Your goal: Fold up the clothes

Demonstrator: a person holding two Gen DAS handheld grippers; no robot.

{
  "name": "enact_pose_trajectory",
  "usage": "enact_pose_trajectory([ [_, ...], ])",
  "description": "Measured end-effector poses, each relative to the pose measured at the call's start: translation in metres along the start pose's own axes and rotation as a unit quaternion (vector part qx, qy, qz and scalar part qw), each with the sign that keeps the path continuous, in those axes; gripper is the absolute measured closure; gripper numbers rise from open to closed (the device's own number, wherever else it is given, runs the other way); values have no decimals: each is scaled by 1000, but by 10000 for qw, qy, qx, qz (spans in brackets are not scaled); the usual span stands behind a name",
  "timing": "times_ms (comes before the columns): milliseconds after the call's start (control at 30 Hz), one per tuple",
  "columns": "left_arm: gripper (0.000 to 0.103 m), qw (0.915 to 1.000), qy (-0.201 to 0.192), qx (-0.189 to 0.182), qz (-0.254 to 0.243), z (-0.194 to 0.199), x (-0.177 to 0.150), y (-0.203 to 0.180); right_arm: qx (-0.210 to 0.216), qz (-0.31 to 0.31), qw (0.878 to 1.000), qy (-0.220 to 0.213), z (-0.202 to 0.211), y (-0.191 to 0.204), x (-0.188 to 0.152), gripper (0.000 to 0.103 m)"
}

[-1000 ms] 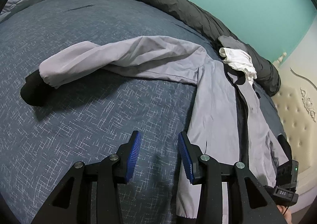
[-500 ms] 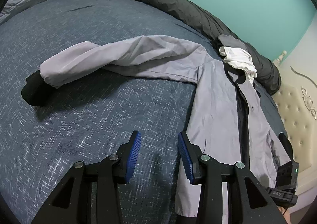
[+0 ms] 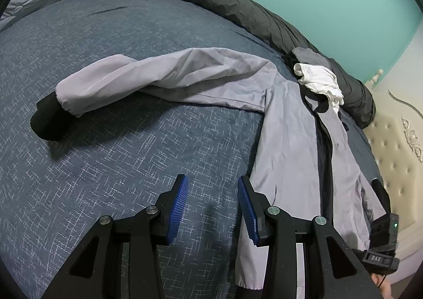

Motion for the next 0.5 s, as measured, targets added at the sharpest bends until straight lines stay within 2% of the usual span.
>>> enact_pose_trajectory([
  [167,60,10000,14,2,23,0,-1,1,104,-186,9998,-28,-12,0,2,46],
  [200,60,10000,16,3,18,0,-1,1,104,-137,9998,-60,-11,3,2,51],
  [233,60,10000,19,5,11,0,0,1,104,-87,9999,-91,-10,6,2,63],
  [333,60,10000,21,11,16,0,0,2,106,68,9998,-184,-7,15,2,86],
  [433,60,10000,20,3,23,0,-1,3,108,285,9992,-272,2,23,3,96],
  [500,60,10000,36,-22,17,0,-1,2,132,379,9986,-344,9,30,5,98],
])
Point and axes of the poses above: each gripper's, at about its wrist camera, not at the fingertips, and z roughly against the way its jaws point, y to its left, x to its top, the point moved 7 cm from there along -z, roughly the way its jaws point, and after that the axes turned 15 degrees about -z, right-handed, at the moved point
